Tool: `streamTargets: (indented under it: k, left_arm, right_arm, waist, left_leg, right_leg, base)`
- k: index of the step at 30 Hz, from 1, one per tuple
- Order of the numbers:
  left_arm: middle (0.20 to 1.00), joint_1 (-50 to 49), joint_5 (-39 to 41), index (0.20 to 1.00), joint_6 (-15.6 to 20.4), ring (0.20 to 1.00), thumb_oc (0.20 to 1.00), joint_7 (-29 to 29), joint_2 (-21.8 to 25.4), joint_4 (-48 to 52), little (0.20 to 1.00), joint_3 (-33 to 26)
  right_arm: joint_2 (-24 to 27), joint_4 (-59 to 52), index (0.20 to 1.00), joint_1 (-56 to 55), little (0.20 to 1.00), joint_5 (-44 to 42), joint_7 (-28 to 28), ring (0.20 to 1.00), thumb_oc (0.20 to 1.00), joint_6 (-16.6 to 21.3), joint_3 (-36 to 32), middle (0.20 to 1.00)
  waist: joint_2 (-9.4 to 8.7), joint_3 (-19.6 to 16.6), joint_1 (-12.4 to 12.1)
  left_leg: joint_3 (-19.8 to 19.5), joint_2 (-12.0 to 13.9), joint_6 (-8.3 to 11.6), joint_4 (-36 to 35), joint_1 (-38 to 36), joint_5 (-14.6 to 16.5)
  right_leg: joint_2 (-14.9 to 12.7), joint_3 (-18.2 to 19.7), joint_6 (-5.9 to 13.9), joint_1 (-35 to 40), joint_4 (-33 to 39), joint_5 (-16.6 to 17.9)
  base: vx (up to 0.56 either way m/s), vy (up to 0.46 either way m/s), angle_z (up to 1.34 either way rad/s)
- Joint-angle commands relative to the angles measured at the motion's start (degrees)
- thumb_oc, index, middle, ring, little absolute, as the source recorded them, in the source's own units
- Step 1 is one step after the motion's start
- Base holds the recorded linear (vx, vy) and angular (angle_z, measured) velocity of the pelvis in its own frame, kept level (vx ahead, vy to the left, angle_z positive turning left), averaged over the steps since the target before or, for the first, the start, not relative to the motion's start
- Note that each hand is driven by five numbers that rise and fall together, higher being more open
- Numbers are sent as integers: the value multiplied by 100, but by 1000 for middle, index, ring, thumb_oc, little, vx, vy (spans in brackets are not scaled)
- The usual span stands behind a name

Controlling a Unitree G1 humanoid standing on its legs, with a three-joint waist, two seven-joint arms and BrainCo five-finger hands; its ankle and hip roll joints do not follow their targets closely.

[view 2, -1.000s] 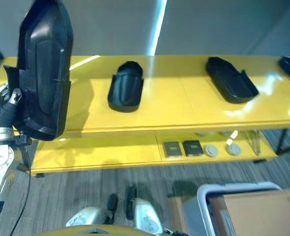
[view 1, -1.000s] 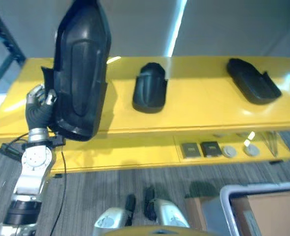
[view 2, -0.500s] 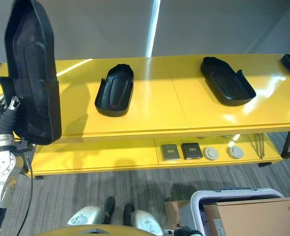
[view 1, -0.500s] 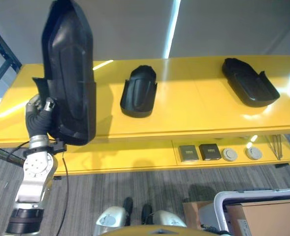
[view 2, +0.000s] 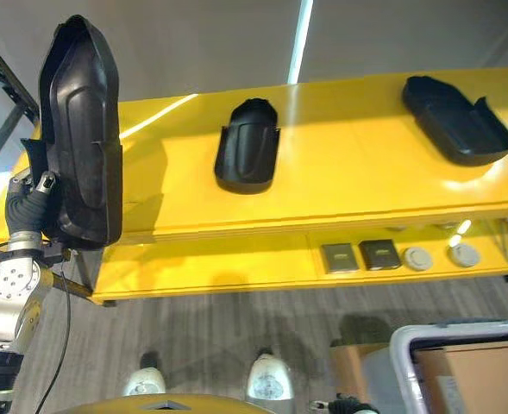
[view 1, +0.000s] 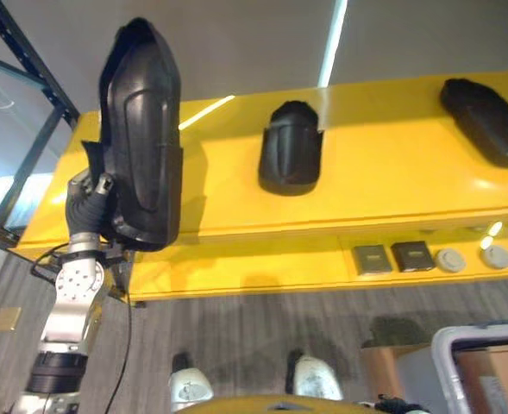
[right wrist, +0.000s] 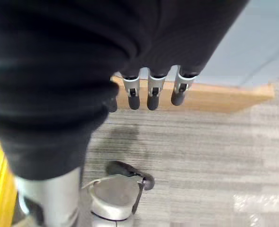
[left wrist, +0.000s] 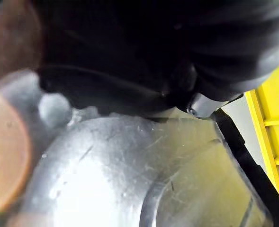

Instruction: Move parts from the plastic box to the shelf.

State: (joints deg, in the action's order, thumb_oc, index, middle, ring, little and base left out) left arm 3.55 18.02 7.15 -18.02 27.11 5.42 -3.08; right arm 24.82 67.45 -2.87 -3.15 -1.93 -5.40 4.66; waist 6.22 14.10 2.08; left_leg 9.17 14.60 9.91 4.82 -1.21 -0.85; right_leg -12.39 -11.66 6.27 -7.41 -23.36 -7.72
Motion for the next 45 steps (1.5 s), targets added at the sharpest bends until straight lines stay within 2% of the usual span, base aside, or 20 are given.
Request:
streamTargets:
  k: [1, 3, 5, 6, 10, 12, 15, 16, 19, 22, 24, 29, 30, 35, 39, 43, 45]
  left_arm:
    - [200, 65, 218, 200, 420, 200, 200, -135, 324, 623, 200, -354]
    - [200, 72, 266, 200, 410, 200, 200, -230, 434, 605, 200, -362]
    - [200, 96, 244, 200, 370, 200, 200, -246, 498, 613, 200, -391]
    - [200, 116, 165, 200, 265, 200, 200, -236, 587, 617, 200, -430]
    - [200, 61, -38, 200, 163, 200, 200, -146, 790, 547, 200, -537]
    - [200, -70, -85, 200, 126, 200, 200, -70, 892, 468, 200, -683]
    - [200, 16, -50, 200, 2, 200, 200, -83, 949, 313, 200, -632]
    - [200, 130, -68, 200, -147, 200, 200, -89, 938, 195, 200, -589]
    - [200, 341, -78, 200, -411, 200, 200, -100, 822, -50, 200, -373]
    - [200, 597, -26, 200, -840, 200, 200, -212, 799, -280, 200, -179]
    - [200, 1035, -17, 200, -1098, 200, 200, -332, 844, -919, 200, 68]
    - [200, 1667, -149, 200, -1418, 200, 200, -674, 910, -1866, 200, 395]
    - [200, 2020, -89, 200, -1595, 200, 200, -701, 1004, -2426, 200, 556]
    - [200, 2791, -380, 200, -1758, 200, 200, -786, 1165, -3939, 200, 906]
    - [200, 3191, -430, 200, -1893, 200, 200, -823, 1247, -4632, 200, 1052]
    - [200, 3580, -505, 200, -2306, 200, 200, -809, 1394, -5189, 200, 1152]
    - [200, 3623, -550, 200, -2364, 200, 200, -821, 1437, -5330, 200, 1177]
  right_arm:
    - [-281, 108, 1000, -168, 1000, -130, -18, 1000, 1000, -12, 70, 1000]
    - [-342, 35, 1000, -245, 1000, -30, -36, 1000, 1000, 156, 143, 1000]
    - [-378, -7, 1000, -275, 1000, -94, 8, 1000, 1000, 208, 183, 1000]
    - [-405, -63, 1000, -311, 1000, -299, 101, 1000, 1000, 213, 187, 1000]
    - [-455, -189, 1000, -389, 1000, -363, 143, 1000, 1000, 291, 58, 1000]
    - [-475, -277, 1000, -486, 1000, -172, 65, 1000, 1000, 319, 33, 1000]
    - [-473, -437, 1000, -604, 1000, -81, 50, 1000, 1000, 302, 135, 1000]
    - [-477, -400, 1000, -589, 1000, 60, -38, 1000, 1000, 328, 200, 1000]
    - [-439, -343, 1000, -523, 1000, -51, -55, 1000, 1000, 334, 426, 1000]
    - [-396, -352, 1000, -448, 1000, -48, -91, 1000, 1000, 270, 487, 1000]
    - [-358, -415, 1000, -426, 1000, -176, -74, 1000, 1000, 145, 601, 1000]
    - [-280, -467, 1000, -453, 1000, -165, -129, 1000, 1000, -26, 633, 1000]
    - [-242, -402, 1000, -464, 1000, -76, -186, 1000, 1000, -38, 674, 1000]
    - [-166, -326, 1000, -508, 1000, 30, -276, 1000, 1000, -9, 791, 1000]
    - [-96, -297, 1000, -501, 1000, 34, -298, 1000, 1000, 33, 873, 1000]
    - [-31, -176, 1000, -437, 1000, 6, -286, 1000, 1000, 149, 924, 1000]
    - [-20, -181, 1000, -432, 1000, -17, -275, 1000, 1000, 149, 933, 1000]
  waist:
    - [-261, -129, -124]
    - [-319, -42, -157]
    - [-351, -7, -183]
    - [-392, 4, -232]
    - [-473, -11, -335]
    - [-488, -54, -339]
    - [-509, -114, -201]
    - [-543, -176, -218]
    - [-617, -331, -179]
    - [-641, -424, -129]
    - [-646, -521, 11]
    - [-639, -607, 220]
    - [-625, -638, 327]
    - [-563, -620, 562]
    - [-530, -565, 678]
    - [-497, -467, 796]
    - [-497, -459, 813]
  left_leg:
    - [-252, -241, -387, 397, 352, 6]
    - [-292, -453, -466, 766, 474, 270]
    - [-303, -550, -531, 850, 499, 373]
    - [-320, -675, -626, 884, 519, 464]
    - [-197, -906, -810, 859, 502, 588]
    - [-100, -986, -916, 735, 424, 603]
    - [-143, -1098, -955, 549, 363, 562]
    - [-133, -1105, -966, 474, 331, 537]
    - [-144, -1054, -898, 242, 283, 417]
    - [-95, -975, -852, 89, 206, 325]
    - [32, -852, -774, -96, 77, 209]
    - [223, -735, -725, -179, -58, 168]
    - [293, -701, -719, -167, -79, 171]
    - [409, -619, -711, -47, -21, 194]
    - [456, -578, -707, 90, 101, 218]
    - [507, -547, -691, 219, 200, 239]
    - [514, -546, -685, 228, 197, 237]
  right_leg:
    - [-303, 153, 254, 440, 718, 363]
    - [-514, 240, 462, 573, 1019, 653]
    - [-610, 260, 526, 656, 1174, 776]
    - [-719, 271, 566, 717, 1324, 942]
    - [-874, 164, 591, 704, 1448, 1216]
    - [-676, 84, 558, 663, 1375, 1065]
    - [-219, 264, 509, 567, 1396, 872]
    - [-207, 214, 499, 569, 1476, 935]
    - [61, 320, 426, 682, 1848, 962]
    - [170, 303, 387, 773, 2022, 986]
    - [295, 337, 336, 849, 2146, 973]
    - [383, 392, 302, 898, 2186, 919]
    - [415, 443, 287, 882, 2150, 878]
    - [481, 590, 243, 744, 1935, 744]
    - [503, 677, 214, 623, 1810, 682]
    - [527, 769, 179, 558, 1797, 674]
    - [528, 781, 176, 573, 1822, 683]
  base:
    - [-15, 420, 11]
    - [-33, 379, 8]
    - [-17, 241, 6]
    - [-14, 240, -2]
    - [-33, 212, -15]
    - [-34, 149, -23]
    - [11, 16, -44]
    - [45, -68, 20]
    - [44, -123, 21]
    - [82, -116, 2]
    - [109, -124, -6]
    - [91, -65, -10]
    - [106, -52, -21]
    - [54, -32, -17]
    - [-4, -11, -11]
    - [-17, -4, -15]
    - [0, 0, 0]
